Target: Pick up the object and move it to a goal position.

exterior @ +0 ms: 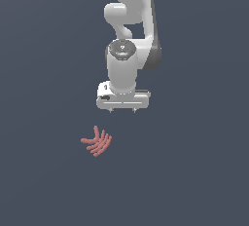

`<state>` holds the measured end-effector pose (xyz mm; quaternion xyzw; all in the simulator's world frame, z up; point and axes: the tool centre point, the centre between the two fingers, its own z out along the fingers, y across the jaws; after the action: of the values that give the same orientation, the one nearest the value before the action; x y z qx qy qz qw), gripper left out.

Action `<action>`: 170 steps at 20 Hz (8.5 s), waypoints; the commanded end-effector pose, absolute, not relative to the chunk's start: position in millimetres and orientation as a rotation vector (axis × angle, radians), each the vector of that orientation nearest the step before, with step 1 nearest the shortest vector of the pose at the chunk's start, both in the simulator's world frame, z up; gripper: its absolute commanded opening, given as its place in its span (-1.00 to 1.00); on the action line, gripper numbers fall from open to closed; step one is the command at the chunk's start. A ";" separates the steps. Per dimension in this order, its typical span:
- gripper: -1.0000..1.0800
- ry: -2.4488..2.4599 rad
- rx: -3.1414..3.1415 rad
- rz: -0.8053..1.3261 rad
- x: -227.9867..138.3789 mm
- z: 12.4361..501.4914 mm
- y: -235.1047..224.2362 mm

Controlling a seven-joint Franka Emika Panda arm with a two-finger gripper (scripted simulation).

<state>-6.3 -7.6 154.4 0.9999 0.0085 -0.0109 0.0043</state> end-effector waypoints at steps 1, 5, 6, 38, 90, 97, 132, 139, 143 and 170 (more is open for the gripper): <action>1.00 0.027 3.133 -0.034 -6.3 154.4 -7.6; 1.00 0.007 3.133 -0.005 -0.8 162.3 -10.7; 1.00 0.000 3.133 0.004 0.8 164.9 -11.7; 1.00 0.612 3.215 -0.112 43.1 127.5 -38.0; 1.00 2.282 2.880 0.742 85.5 48.4 -166.9; 1.00 2.396 2.728 0.953 81.2 43.2 -190.7; -1.00 2.457 2.602 1.109 76.2 19.7 -186.9; -1.00 2.457 2.602 1.109 76.2 19.7 -186.9; -1.00 2.457 2.602 1.109 76.2 20.6 -186.3; -1.00 2.459 2.603 1.101 86.6 154.1 -80.8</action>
<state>85.8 -90.8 141.7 0.6632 0.6266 0.2807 -0.2979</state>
